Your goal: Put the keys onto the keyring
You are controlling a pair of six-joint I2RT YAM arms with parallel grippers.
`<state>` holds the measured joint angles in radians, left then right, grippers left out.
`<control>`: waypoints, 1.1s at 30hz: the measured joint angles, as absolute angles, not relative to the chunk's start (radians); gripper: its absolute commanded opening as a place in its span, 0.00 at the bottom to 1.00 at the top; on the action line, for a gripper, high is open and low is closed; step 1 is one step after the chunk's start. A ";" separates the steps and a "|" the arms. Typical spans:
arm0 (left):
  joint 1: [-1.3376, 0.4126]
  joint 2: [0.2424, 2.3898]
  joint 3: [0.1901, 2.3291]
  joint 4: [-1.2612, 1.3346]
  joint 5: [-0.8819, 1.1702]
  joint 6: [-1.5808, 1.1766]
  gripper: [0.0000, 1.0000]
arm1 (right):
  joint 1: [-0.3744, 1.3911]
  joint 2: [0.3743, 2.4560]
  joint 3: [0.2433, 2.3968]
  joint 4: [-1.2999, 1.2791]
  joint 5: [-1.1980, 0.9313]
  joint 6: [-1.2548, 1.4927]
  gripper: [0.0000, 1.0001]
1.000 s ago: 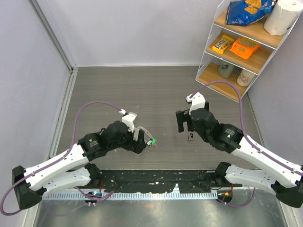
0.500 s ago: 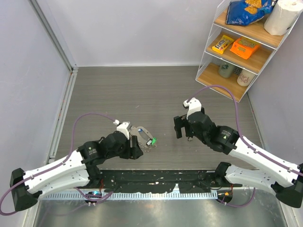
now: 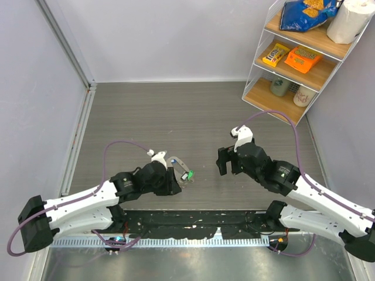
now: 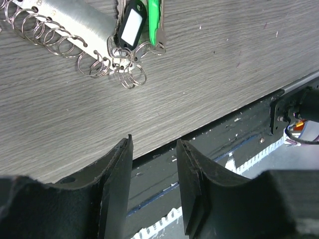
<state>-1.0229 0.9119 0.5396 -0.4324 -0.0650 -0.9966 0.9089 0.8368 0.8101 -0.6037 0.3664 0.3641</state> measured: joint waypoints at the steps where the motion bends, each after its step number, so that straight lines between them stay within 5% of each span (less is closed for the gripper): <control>1: -1.023 0.922 0.540 -0.427 -0.066 -0.997 0.46 | 0.909 0.831 0.804 -0.599 0.358 0.369 0.92; 10: -1.023 0.997 0.554 -0.437 -0.100 -0.979 0.49 | 1.043 0.891 0.706 -0.463 0.203 0.372 0.83; 20: -1.020 0.806 0.555 -0.535 -0.242 -0.909 0.78 | 1.307 1.034 0.644 -0.303 0.240 0.249 0.78; 33: -1.019 0.565 0.464 -0.532 -0.322 -0.773 0.87 | 1.419 1.182 0.471 0.142 0.332 -0.084 0.72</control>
<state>-1.0187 0.5648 0.4641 -0.5316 -0.3222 -0.7727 1.4185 1.1820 0.4709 0.1425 0.3325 -0.0837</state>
